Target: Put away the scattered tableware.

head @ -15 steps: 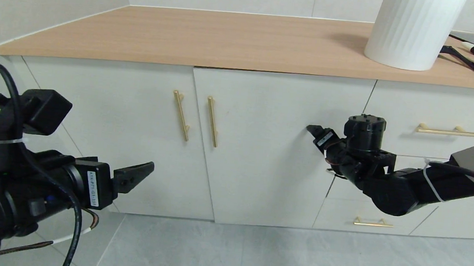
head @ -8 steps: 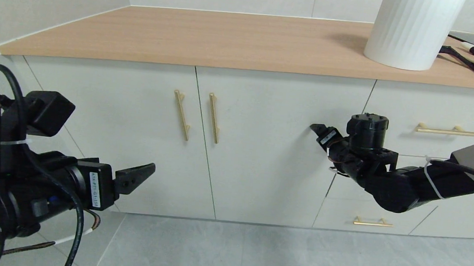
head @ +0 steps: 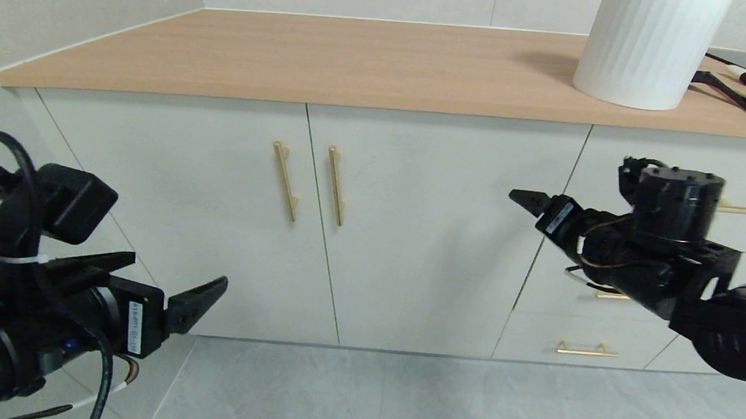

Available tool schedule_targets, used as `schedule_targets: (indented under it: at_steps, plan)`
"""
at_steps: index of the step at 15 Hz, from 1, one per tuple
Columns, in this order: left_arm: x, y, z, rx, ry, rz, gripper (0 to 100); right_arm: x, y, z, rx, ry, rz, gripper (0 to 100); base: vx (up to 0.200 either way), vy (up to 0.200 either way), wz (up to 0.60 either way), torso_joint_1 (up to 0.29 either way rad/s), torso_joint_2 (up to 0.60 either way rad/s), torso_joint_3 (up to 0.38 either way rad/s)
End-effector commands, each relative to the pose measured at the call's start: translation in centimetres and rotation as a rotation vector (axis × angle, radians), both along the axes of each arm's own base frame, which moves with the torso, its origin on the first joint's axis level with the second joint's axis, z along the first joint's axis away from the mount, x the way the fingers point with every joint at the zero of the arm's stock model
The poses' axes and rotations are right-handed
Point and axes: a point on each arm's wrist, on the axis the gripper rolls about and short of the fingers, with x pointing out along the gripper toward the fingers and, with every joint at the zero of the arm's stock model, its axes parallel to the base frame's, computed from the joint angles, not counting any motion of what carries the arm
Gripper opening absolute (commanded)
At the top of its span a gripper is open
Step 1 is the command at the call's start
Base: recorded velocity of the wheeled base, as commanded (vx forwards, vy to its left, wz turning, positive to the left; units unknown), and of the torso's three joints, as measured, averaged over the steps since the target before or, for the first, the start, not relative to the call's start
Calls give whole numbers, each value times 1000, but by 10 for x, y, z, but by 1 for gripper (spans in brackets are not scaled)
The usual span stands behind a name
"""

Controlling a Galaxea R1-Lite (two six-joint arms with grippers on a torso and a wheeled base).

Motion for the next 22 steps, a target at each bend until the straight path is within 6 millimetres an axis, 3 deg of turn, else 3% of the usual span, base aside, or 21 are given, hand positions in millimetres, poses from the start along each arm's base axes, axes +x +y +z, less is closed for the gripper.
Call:
schedule_targets:
  at_steps: [1, 2, 5, 6, 7, 9, 11, 14, 15, 18, 22]
  plan:
    - [-16, 13, -4, 44, -66, 34, 100, -85, -39, 48, -88, -225, -2, 100, 0, 0, 0, 0, 0, 0]
    - [-22, 16, -5, 63, -81, 32, 100, -100, -46, 51, -110, -251, -4, 100, 0, 0, 0, 0, 0, 0]
    - [-67, 40, -13, 56, -180, 31, 100, -186, -88, 30, -304, -358, -20, 100, 0, 0, 0, 0, 0, 0]
    - [-67, 40, -13, 56, -180, 31, 100, -186, -88, 30, -304, -358, -20, 100, 0, 0, 0, 0, 0, 0]
    - [-94, 56, -5, -1, -300, 59, 100, -218, -109, 23, -390, -377, -90, 100, 0, 0, 0, 0, 0, 0]
    - [-120, 71, -1, -38, -407, 130, 100, -257, -126, 20, -444, -398, -129, 100, 0, 0, 0, 0, 0, 0]
    - [-149, 83, -3, -49, -485, 182, 100, -297, -140, 6, -516, -407, -212, 100, 0, 0, 0, 0, 0, 0]
    - [-178, 90, -25, 20, -460, 260, 100, -345, -145, -14, -573, -389, -420, 100, 0, 0, 0, 0, 0, 0]
    - [-183, 90, -28, 22, -470, 288, 100, -357, -145, -22, -600, -402, -436, 100, 0, 0, 0, 0, 0, 0]
    - [-194, 90, -38, 16, -515, 359, 100, -369, -142, -35, -636, -409, -502, 100, 0, 0, 0, 0, 0, 0]
    - [-188, 86, -62, -9, -521, 475, 100, -354, -145, -66, -680, -285, -570, 100, 0, 0, 0, 0, 0, 0]
